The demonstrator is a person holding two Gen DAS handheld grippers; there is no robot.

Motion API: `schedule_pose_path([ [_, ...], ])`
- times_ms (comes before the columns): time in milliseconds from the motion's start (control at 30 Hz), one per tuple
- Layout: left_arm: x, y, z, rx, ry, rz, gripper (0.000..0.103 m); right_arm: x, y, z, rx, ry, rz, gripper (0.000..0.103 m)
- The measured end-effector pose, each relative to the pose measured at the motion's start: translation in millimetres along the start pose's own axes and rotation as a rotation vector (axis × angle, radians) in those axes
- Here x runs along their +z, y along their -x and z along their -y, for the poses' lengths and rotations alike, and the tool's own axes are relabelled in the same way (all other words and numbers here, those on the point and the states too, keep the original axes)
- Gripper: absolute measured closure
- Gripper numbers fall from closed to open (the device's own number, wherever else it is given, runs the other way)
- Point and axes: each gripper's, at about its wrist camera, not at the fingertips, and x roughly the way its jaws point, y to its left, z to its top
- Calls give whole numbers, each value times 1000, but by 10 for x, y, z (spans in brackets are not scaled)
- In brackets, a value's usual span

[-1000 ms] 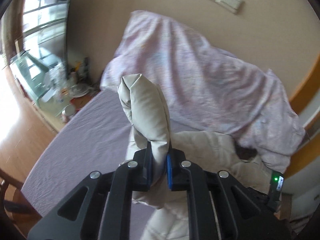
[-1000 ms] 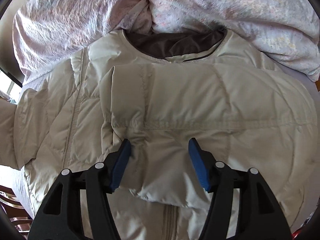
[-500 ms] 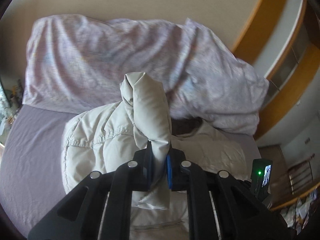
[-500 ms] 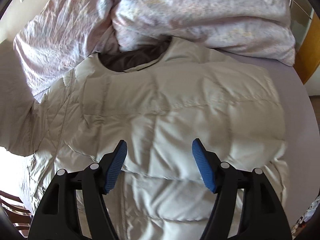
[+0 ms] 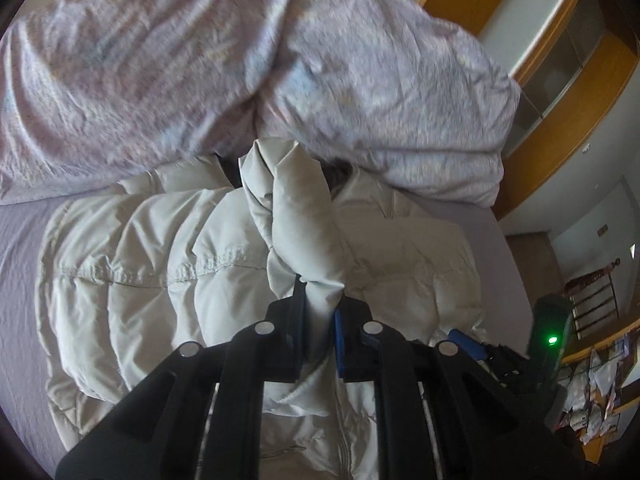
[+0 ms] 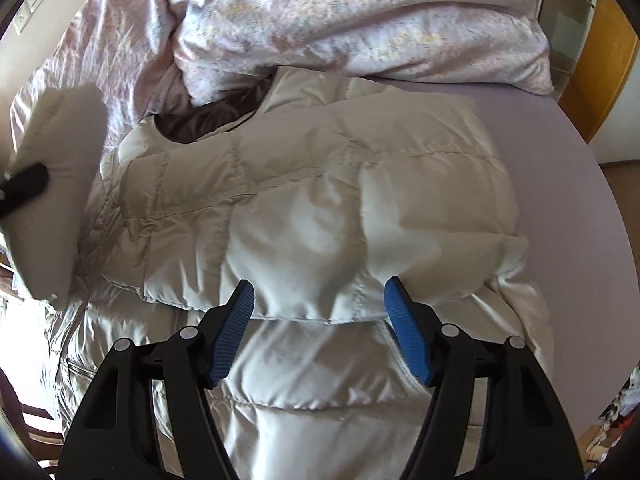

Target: Fold large clothes

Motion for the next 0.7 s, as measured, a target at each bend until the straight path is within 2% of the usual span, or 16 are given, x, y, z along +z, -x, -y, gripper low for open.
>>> schedule_pose_path([
  [133,-79,-224,60,6,-5,-59,89,-6,18,60,-5,-15,2,34],
  [200,-107,-263,64,1,-6,-71,84,-3,32,82,-4,-20,4,34],
  [300,-124,-242,48,-27,2,-71,64,18,51,83,3,-25,7,34],
  [333,-123,-214,34,-34,7,-61,51,25,54,74,5,-24,8,34],
  [367,-118,-168,1,-39,12,-45,44,35,58,64,9,-24,9,34],
  [433,-77,-108,-67,-36,20,-28,43,64,69,32,19,-21,13,34],
  [533,-41,-35,-245,9,44,-15,42,101,94,-51,71,-18,22,35],
  [700,-60,54,-567,110,80,-7,42,165,84,-296,185,4,13,56],
])
